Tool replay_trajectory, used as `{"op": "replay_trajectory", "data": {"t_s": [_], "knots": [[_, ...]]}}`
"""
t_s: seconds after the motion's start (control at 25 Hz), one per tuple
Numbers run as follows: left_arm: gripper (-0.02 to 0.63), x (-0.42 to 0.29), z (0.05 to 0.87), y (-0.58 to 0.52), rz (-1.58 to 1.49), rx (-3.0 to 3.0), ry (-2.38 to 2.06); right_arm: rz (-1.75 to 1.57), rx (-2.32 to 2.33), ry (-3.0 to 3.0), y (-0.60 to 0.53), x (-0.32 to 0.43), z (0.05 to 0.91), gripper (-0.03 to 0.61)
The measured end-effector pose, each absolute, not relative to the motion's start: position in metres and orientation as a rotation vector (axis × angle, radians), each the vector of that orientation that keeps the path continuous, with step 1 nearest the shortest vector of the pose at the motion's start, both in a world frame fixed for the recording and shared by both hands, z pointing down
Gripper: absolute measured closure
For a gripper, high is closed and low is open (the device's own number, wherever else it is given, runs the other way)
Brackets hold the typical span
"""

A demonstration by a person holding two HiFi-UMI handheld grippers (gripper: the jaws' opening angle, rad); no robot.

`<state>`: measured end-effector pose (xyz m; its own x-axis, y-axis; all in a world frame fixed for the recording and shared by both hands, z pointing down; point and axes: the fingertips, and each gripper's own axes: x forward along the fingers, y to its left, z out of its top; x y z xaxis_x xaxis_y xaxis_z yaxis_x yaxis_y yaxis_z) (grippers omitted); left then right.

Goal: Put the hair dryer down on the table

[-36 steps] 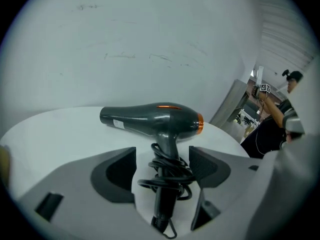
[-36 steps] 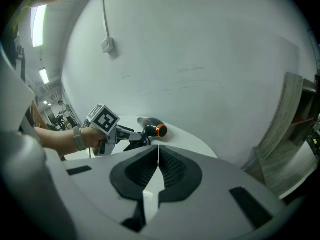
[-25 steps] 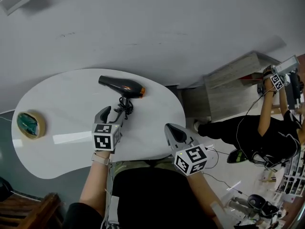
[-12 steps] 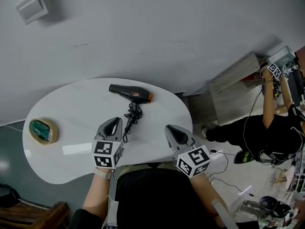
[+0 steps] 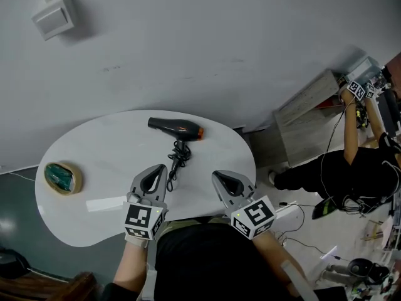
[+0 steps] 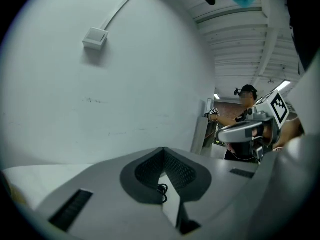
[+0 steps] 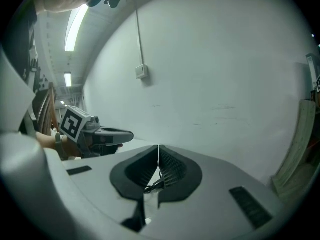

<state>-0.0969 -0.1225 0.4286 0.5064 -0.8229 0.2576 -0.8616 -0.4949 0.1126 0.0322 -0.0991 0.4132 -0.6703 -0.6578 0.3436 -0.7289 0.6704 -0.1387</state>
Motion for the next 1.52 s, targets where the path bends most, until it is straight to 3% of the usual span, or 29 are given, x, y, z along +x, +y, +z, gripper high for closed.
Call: {"op": "replay_trajectory", "data": {"t_s": [1.52], "knots": [[0.603, -0.077, 0.433, -0.113, 0.230, 2.570, -1.409, 0.388, 1.037, -2.640, -0.089, 0.028, 0.438, 0.563]]}}
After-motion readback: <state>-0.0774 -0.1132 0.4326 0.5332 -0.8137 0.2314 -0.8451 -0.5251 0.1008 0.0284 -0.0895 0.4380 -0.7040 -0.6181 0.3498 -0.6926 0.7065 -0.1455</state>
